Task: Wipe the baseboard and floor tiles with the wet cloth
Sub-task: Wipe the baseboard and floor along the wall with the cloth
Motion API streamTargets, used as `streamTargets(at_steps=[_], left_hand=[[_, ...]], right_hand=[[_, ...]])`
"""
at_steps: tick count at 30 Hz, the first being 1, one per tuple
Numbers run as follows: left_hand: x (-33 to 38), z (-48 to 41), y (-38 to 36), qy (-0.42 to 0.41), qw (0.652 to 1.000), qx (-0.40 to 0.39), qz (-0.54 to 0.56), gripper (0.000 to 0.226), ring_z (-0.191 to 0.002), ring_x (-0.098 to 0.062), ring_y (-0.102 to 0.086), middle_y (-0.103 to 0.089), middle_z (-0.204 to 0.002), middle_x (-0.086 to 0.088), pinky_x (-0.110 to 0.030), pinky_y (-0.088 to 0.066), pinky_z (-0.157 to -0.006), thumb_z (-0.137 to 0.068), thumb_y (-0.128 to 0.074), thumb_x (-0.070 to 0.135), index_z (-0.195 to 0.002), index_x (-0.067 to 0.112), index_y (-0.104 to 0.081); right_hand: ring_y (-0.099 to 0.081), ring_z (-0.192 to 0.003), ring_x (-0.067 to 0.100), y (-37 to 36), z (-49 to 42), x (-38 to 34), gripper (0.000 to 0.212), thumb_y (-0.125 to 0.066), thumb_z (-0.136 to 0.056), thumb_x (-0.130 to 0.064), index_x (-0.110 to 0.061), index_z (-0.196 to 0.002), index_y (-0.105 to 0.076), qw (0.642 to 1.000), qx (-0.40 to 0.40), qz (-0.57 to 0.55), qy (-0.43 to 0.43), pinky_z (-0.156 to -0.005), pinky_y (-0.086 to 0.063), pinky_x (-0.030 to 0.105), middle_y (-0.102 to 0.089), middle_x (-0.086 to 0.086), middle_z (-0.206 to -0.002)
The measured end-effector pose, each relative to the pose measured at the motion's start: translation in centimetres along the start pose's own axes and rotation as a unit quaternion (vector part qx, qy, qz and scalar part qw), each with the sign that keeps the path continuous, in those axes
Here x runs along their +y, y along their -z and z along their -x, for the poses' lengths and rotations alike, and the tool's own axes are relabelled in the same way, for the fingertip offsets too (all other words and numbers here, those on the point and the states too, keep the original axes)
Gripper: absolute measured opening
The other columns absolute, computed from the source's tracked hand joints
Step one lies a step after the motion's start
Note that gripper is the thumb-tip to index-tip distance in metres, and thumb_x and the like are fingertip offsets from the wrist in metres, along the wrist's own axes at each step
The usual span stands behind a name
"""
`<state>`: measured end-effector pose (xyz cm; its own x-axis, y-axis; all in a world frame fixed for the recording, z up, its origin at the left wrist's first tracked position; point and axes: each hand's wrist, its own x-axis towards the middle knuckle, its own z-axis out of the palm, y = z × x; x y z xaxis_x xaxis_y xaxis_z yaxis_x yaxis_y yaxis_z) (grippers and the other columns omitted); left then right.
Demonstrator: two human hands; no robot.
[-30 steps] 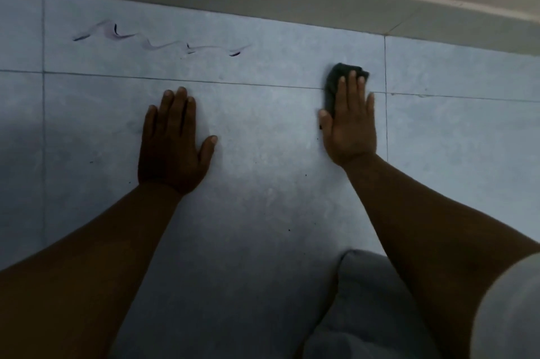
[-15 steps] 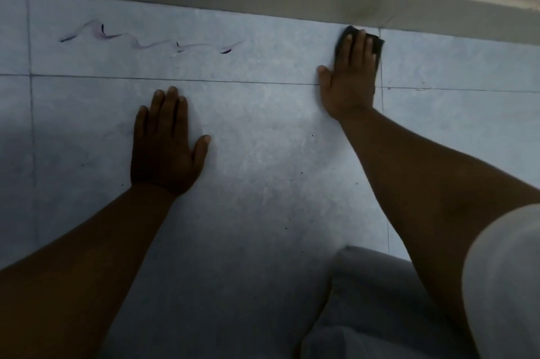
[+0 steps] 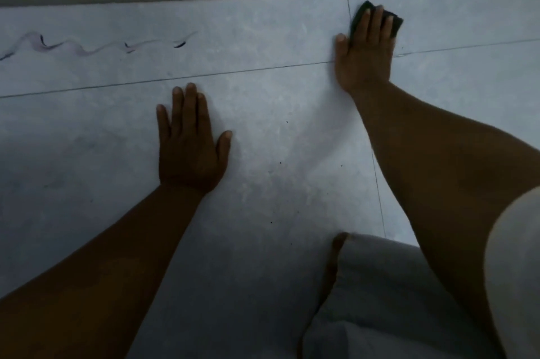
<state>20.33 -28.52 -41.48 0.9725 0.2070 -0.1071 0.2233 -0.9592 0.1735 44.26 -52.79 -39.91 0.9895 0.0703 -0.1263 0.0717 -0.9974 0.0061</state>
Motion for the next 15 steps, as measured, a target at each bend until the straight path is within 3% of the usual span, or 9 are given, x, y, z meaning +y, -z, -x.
streamTargets(at_steps=[2,5,8,10,12,15], left_hand=[[0.0,0.0,0.2,-0.004,1.0,0.0,0.0,0.077,-0.154,-0.034,-0.003,-0.008,-0.165,-0.019,-0.054,-0.003,-0.124,-0.101,-0.031,0.051,-0.156,0.0,-0.012],[0.1,0.0,0.3,-0.002,1.0,-0.001,0.018,0.078,-0.154,-0.033,-0.002,-0.007,-0.165,-0.018,-0.054,-0.003,-0.124,-0.1,-0.03,0.052,-0.156,0.001,-0.011],[-0.1,0.0,0.3,0.0,1.0,0.002,0.02,0.078,-0.154,-0.034,-0.004,-0.009,-0.165,-0.019,-0.054,-0.004,-0.124,-0.099,-0.03,0.051,-0.156,0.001,-0.013],[-0.1,0.0,0.4,-0.001,1.0,0.005,0.014,0.078,-0.153,-0.035,-0.005,-0.009,-0.165,-0.019,-0.055,-0.004,-0.124,-0.099,-0.03,0.051,-0.156,0.0,-0.014],[0.0,0.0,0.2,-0.004,1.0,0.009,0.017,0.077,-0.153,-0.036,-0.006,-0.01,-0.164,-0.02,-0.055,-0.005,-0.123,-0.099,-0.03,0.051,-0.155,0.0,-0.014],[0.0,0.0,0.1,-0.002,1.0,0.011,0.015,0.077,-0.153,-0.036,-0.006,-0.01,-0.164,-0.02,-0.056,-0.004,-0.123,-0.1,-0.031,0.05,-0.155,-0.001,-0.014]], right_hand=[[-0.003,-0.15,0.038,0.1,0.8,-2.5,0.072,-0.018,-0.099,-0.05,-0.006,-0.155,-0.008,0.998,0.005,-0.003,0.059,-0.122,-0.008,0.05,-0.007,0.018,-0.163],[-0.011,-0.151,0.034,-1.0,4.8,-4.9,0.068,-0.026,-0.1,-0.048,-0.009,-0.155,-0.018,0.975,0.007,-0.019,0.223,-0.122,-0.013,0.048,-0.016,0.014,-0.162],[-0.016,-0.15,0.034,-1.2,5.5,-1.2,0.064,-0.034,-0.102,-0.043,-0.006,-0.153,-0.024,0.956,-0.008,-0.029,0.292,-0.122,-0.017,0.045,-0.022,0.014,-0.161],[-0.013,-0.15,0.037,-0.7,4.3,3.4,0.066,-0.032,-0.102,-0.043,-0.003,-0.153,-0.02,0.973,-0.01,-0.012,0.231,-0.123,-0.015,0.045,-0.018,0.018,-0.161],[-0.006,-0.15,0.04,0.0,3.0,7.7,0.069,-0.028,-0.102,-0.043,-0.001,-0.154,-0.013,0.994,-0.018,-0.012,0.111,-0.124,-0.01,0.045,-0.01,0.022,-0.161],[0.001,-0.15,0.04,1.1,0.1,9.7,0.071,-0.023,-0.102,-0.044,0.001,-0.154,-0.006,0.999,-0.037,-0.012,-0.006,-0.124,-0.003,0.047,-0.002,0.022,-0.162]])
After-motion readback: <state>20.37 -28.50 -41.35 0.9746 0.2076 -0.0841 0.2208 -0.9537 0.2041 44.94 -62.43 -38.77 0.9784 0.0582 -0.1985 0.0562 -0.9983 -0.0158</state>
